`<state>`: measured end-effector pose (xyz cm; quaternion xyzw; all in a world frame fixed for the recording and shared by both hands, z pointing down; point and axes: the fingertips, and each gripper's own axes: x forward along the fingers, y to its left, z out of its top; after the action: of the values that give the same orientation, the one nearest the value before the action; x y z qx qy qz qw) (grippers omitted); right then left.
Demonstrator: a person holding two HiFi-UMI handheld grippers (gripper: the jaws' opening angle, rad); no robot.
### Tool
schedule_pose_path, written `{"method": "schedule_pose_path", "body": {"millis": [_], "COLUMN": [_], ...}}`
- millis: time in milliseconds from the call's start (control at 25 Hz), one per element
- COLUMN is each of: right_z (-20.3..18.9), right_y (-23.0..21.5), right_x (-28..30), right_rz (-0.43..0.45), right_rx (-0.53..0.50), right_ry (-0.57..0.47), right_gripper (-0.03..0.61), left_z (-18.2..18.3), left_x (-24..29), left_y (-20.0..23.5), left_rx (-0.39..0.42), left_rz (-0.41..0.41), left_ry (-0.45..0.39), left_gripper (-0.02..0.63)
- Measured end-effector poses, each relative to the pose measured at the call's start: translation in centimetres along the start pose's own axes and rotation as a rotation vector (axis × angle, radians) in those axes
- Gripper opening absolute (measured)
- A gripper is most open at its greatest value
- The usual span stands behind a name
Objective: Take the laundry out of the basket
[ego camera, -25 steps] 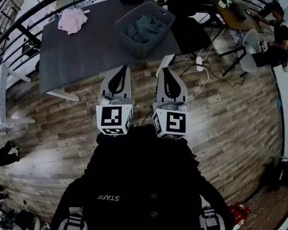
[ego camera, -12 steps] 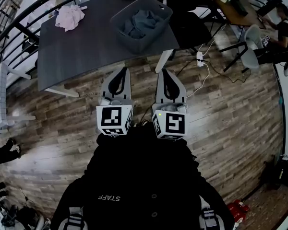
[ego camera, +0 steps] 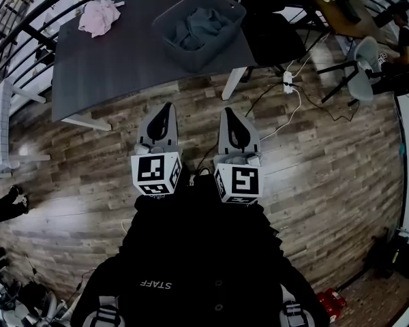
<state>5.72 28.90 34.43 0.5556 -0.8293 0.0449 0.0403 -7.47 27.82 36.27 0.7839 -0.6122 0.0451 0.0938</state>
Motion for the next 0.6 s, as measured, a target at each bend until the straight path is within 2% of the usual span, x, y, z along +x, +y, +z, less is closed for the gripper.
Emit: {"method": "schedule_pose_path", "body": {"millis": [320, 600], "right_z": [0.1, -0.2], "right_y": [-1.1, -2.5], "right_x": [5.3, 13.2], "right_rz": [0.036, 0.02], "right_rx": [-0.009, -0.026], "right_ry": [0.005, 0.032], "right_gripper": [0.015, 0.015], "left_z": [0.3, 0.8], "left_x": [3.7, 11.5], "left_y": [2.2, 6.2], "left_rx": [-0.026, -0.06], "left_rz": [0.03, 0.019], "left_ry": [-0.002, 0.009], "left_gripper": [0.002, 0.002]}}
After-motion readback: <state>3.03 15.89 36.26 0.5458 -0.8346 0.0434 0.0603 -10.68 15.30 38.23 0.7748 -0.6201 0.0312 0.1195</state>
